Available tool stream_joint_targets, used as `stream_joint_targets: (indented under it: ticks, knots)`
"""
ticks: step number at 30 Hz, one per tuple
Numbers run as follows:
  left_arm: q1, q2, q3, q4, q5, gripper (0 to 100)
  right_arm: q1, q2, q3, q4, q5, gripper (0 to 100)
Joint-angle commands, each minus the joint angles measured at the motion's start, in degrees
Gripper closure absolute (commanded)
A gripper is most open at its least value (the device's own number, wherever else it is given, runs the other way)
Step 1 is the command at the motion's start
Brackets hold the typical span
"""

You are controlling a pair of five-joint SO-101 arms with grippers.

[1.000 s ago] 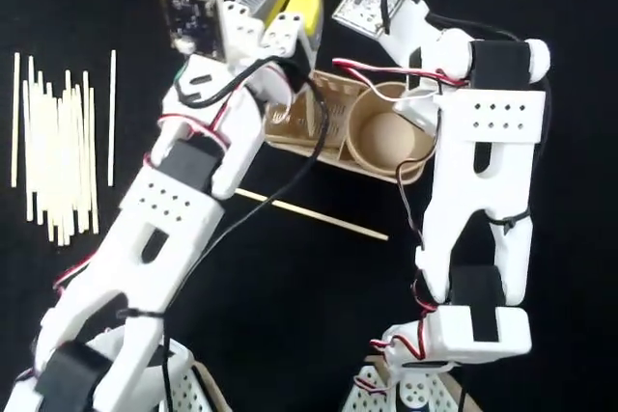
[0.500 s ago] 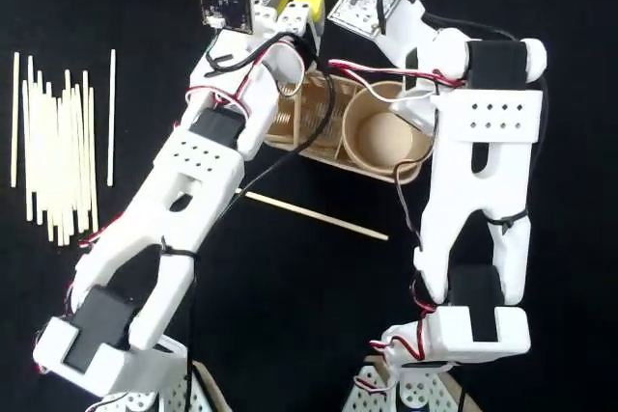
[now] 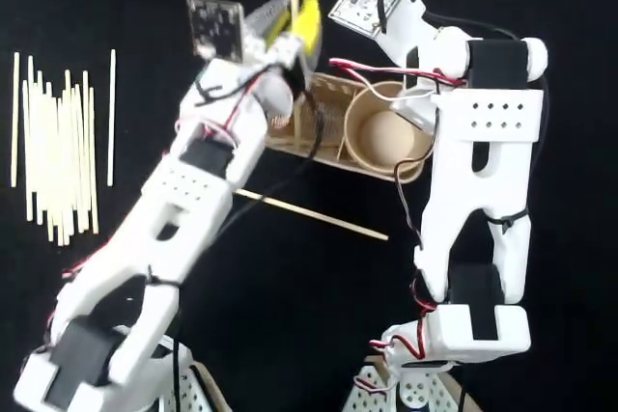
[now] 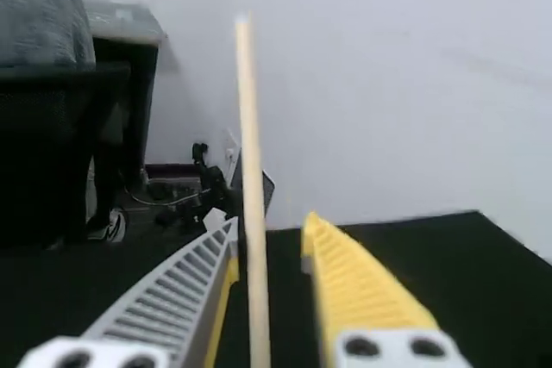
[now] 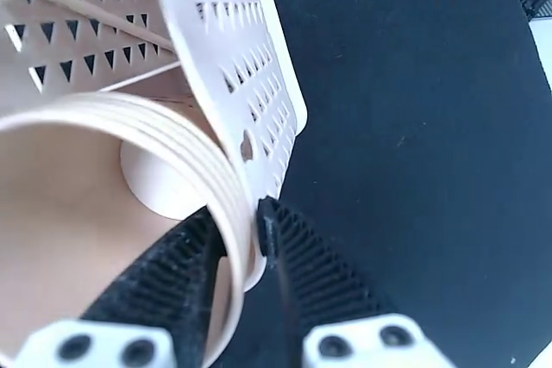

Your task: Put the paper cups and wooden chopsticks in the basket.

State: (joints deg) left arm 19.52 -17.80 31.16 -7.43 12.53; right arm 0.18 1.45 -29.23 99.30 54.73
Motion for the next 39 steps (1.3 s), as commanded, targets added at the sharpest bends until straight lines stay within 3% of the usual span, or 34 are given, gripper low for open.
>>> stream_joint_targets:
  ticks: [1, 12, 19, 28, 39]
  knots:
    - [2.86, -11.16, 6.37, -0.18, 0.00, 84, -1.49, -0.04, -2.68, 1.93, -0.62, 98.6]
    - [3.65, -34.81, 21.23, -0.09, -0.09, 84, -2.55, 0.22, -2.59, 1.93, -1.93, 98.6]
    - [3.47, -49.41, 28.35, 1.05, -5.27, 84, -2.37, 3.65, -3.47, 1.93, -2.90, 98.6]
    - [-4.35, -67.69, 22.81, 27.52, -4.84, 84, -3.08, 3.74, -13.85, 2.02, -14.86, 98.6]
    - [-8.40, -82.11, 22.99, 40.88, -4.75, 84, -4.48, -3.12, -10.68, 2.02, -27.78, 98.6]
